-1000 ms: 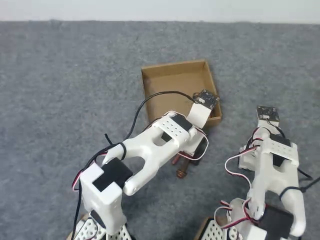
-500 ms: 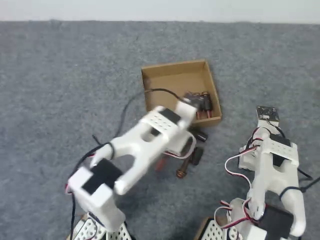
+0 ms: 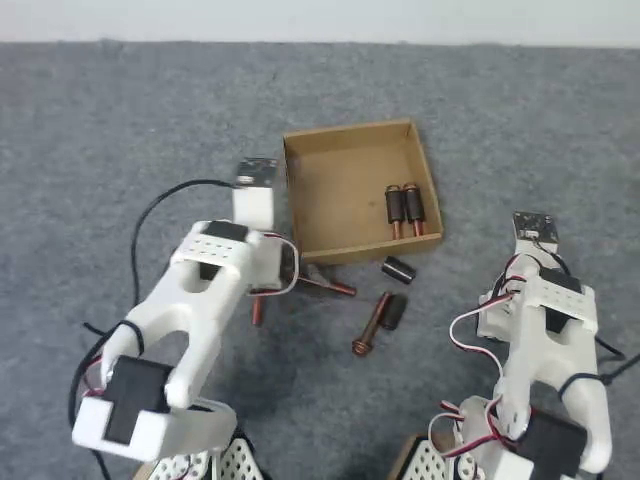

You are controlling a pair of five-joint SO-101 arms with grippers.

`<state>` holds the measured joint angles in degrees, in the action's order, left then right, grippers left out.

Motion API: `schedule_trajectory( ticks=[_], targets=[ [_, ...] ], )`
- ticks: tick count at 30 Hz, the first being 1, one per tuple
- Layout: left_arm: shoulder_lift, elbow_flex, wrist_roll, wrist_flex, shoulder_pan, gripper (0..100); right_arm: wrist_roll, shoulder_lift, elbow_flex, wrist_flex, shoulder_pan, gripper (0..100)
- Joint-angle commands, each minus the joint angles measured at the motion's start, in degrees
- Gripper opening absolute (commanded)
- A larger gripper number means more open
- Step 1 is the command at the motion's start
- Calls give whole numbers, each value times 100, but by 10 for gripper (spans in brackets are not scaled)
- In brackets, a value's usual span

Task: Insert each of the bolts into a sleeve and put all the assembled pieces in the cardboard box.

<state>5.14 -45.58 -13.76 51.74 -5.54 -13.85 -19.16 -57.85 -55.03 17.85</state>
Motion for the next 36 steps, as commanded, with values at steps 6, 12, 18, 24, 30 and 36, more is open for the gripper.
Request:
schedule_trajectory(
  ticks=[6, 12, 18, 24, 30, 36],
  targets=[
    [396, 40, -686, -299, 695, 13, -70, -259, 9, 57, 40, 8],
    [396, 40, -686, -299, 703, 13, -53, -259, 9, 48, 48, 8],
    [396, 4, -703, -299, 712, 99, -44, -259, 9, 48, 48, 8],
    [396, -215, -703, -308, 712, 166, -62, -251, 9, 40, 48, 8],
    [396, -585, -712, -949, 712, 121, -62, -251, 9, 40, 48, 8],
    [387, -532, -712, -985, 712, 105, -62, -251, 9, 40, 48, 8]
  ],
)
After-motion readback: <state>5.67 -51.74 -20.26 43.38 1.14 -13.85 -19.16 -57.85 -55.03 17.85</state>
